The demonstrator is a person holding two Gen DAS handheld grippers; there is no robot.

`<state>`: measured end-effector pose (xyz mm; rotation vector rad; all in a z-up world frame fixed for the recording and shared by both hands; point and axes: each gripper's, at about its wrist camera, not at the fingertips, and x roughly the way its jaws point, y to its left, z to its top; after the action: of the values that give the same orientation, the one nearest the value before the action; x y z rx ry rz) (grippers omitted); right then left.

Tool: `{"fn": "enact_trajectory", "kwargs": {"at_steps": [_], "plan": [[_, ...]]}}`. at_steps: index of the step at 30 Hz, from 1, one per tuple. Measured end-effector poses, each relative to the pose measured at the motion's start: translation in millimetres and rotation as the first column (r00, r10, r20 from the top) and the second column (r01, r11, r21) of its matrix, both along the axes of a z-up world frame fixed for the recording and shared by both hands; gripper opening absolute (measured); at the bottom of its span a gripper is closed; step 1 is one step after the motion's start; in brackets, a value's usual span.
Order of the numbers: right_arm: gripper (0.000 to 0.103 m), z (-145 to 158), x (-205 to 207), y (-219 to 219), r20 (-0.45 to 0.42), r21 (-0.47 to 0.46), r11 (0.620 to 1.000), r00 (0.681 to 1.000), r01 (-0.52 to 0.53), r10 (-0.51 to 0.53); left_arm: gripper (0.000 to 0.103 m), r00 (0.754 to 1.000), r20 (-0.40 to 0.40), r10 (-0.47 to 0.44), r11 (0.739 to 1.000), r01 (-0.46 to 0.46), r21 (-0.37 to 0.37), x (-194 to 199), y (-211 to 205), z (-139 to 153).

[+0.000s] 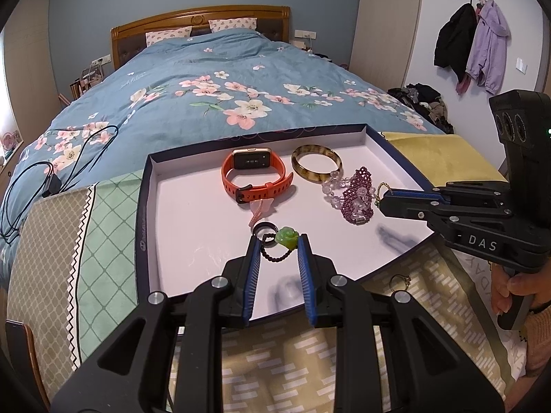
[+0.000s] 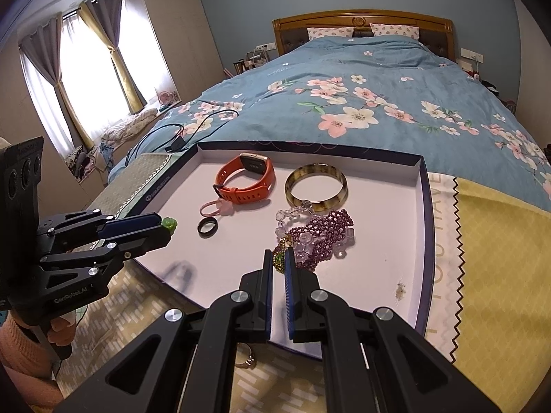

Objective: Organize jewelry
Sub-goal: 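Carry the green-bead ring with the left tool while the right tool carries the gold ring over the box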

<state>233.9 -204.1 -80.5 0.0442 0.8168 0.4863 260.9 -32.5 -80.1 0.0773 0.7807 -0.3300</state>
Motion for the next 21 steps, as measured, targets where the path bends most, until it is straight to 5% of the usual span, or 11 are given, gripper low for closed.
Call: {"fn": "enact_trajectory", "kwargs": {"at_steps": [21], "plan": [[0.005, -6.5, 4.9, 2.9, -0.007, -0.028, 1.000, 1.000, 0.007, -0.007, 0.022, 1.000, -0.015, 0.018, 1.000, -0.018, 0.011, 10.3, -1.7, -8.5]]}}
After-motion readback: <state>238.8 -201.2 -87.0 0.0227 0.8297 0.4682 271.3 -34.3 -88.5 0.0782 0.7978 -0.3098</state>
